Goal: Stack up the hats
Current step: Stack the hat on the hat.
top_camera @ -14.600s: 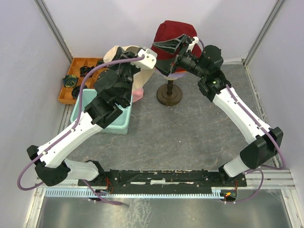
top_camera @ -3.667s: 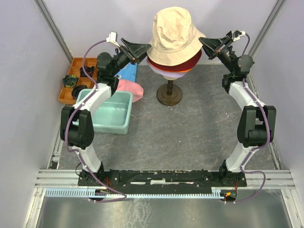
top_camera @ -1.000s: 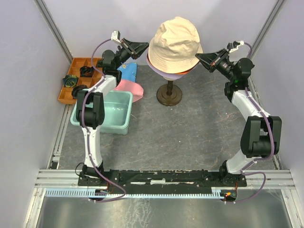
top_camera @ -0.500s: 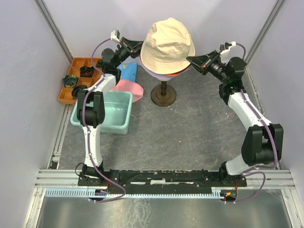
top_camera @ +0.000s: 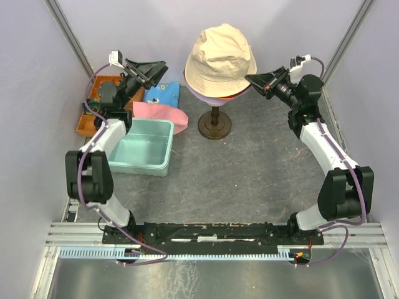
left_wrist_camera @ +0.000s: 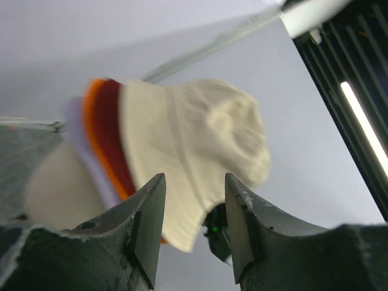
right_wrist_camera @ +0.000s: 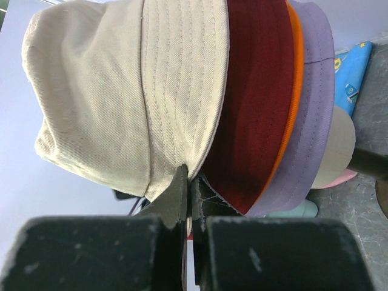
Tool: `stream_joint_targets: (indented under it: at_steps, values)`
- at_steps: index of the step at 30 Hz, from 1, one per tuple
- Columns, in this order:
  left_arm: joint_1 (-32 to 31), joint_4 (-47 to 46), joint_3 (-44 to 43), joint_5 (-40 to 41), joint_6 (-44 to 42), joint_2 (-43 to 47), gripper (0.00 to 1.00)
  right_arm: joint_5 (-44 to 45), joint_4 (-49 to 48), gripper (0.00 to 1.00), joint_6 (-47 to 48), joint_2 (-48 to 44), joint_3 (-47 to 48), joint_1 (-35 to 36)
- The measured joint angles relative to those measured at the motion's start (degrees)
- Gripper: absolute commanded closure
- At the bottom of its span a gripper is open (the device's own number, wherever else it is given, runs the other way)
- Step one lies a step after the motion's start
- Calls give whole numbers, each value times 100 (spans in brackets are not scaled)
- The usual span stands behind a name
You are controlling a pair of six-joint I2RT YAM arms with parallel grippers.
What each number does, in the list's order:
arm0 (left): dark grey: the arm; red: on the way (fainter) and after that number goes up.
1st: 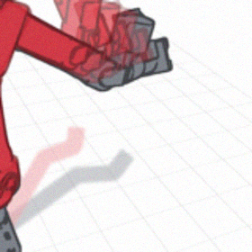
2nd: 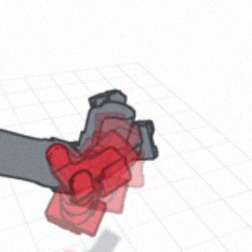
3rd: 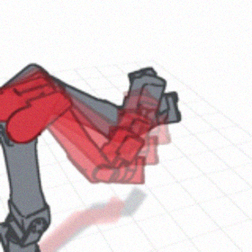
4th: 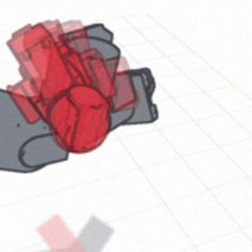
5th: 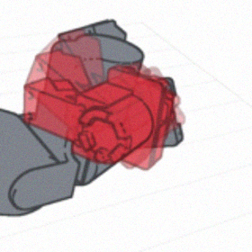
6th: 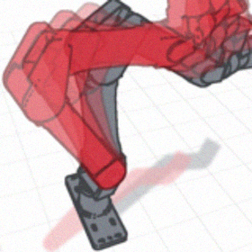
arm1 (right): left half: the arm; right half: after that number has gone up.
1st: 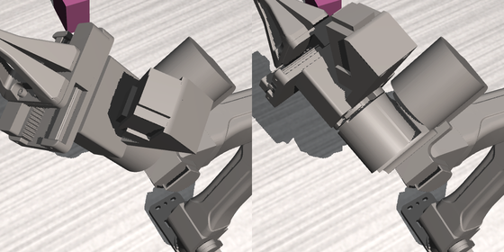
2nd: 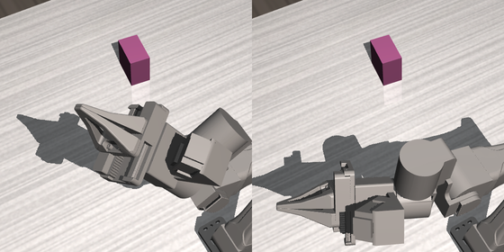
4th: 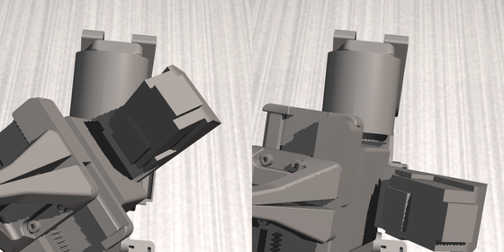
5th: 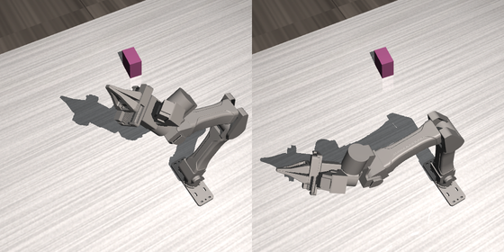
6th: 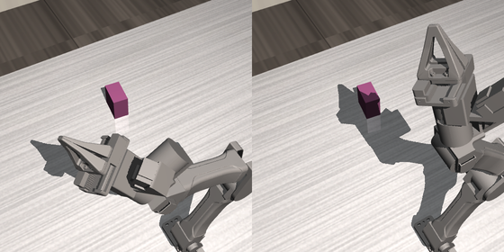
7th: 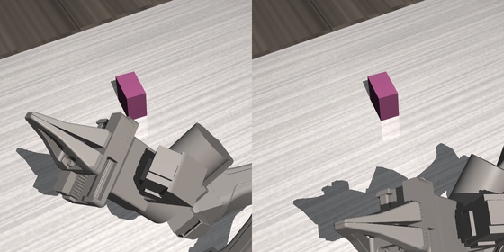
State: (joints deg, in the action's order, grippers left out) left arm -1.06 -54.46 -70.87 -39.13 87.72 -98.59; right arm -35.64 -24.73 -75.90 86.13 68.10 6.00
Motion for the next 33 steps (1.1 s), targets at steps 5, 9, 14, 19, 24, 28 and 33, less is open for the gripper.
stream_joint_targets:
  at_steps: [5,9,14,19,24,28,33]
  values:
    - [-542,-251,538,96,129,1073,45,173,118,100,37,-118,-52,66]
    - [-970,-20,964,210,125,1519,42,326,184,100,39,-173,-61,131]
    - [-1108,697,1331,337,-37,1967,38,407,192,100,33,-177,-61,153]
    - [-1174,935,1722,581,-66,2267,36,472,177,100,9,-177,-61,188]
    - [-1392,1088,1784,780,-205,2205,36,492,173,100,-37,-177,-61,201]
    - [-1574,1082,1781,940,-275,2059,36,492,173,100,-68,-177,-61,214]
    - [-1681,1117,1766,1062,-313,1812,36,492,173,100,-83,-177,-61,214]
